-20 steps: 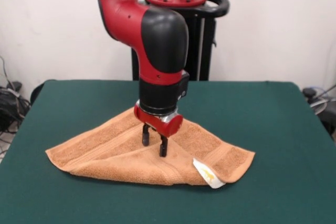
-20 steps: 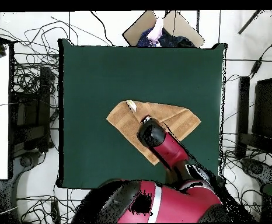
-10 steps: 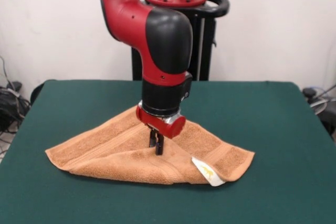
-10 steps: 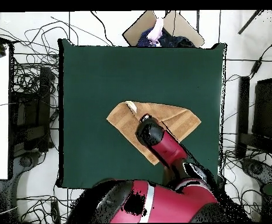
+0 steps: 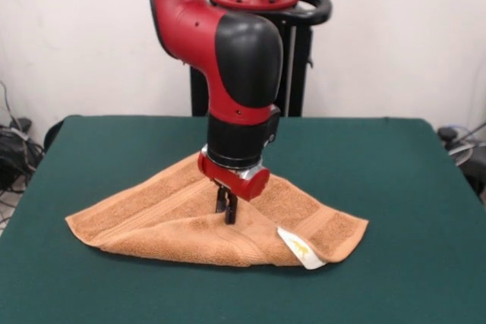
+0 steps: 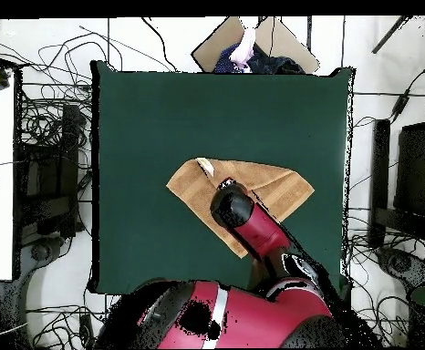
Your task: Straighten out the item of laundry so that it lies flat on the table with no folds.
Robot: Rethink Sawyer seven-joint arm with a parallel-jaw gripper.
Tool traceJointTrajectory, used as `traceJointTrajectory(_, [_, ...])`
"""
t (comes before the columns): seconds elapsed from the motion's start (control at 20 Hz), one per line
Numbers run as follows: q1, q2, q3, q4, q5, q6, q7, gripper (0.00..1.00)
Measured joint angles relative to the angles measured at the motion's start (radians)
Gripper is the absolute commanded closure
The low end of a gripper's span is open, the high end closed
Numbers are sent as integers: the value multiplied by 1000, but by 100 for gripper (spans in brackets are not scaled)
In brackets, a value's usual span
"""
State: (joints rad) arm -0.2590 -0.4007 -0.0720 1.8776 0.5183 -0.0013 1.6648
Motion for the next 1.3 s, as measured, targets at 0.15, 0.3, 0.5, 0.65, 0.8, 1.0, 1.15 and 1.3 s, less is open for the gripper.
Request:
traceJointTrajectory(0.15, [-3,0,1,0,2,0,0,100])
traceJointTrajectory(0.3, [-13,-2,8,0,-1,1,0,100])
traceJointTrajectory(0.5, [-64,-6,45,1,-49,-3,0,100])
traceJointTrajectory(0.65, [-105,-9,77,1,-93,-3,0,100])
traceJointTrajectory(0.8, [-132,-11,99,1,-121,-3,0,100])
traceJointTrajectory(1.0, [-161,-13,123,1,-155,-3,0,100])
traceJointTrajectory(1.15, [-201,-13,156,3,-196,-5,7,100])
traceJointTrajectory(1.3, [-235,-13,185,5,-236,-9,17,100])
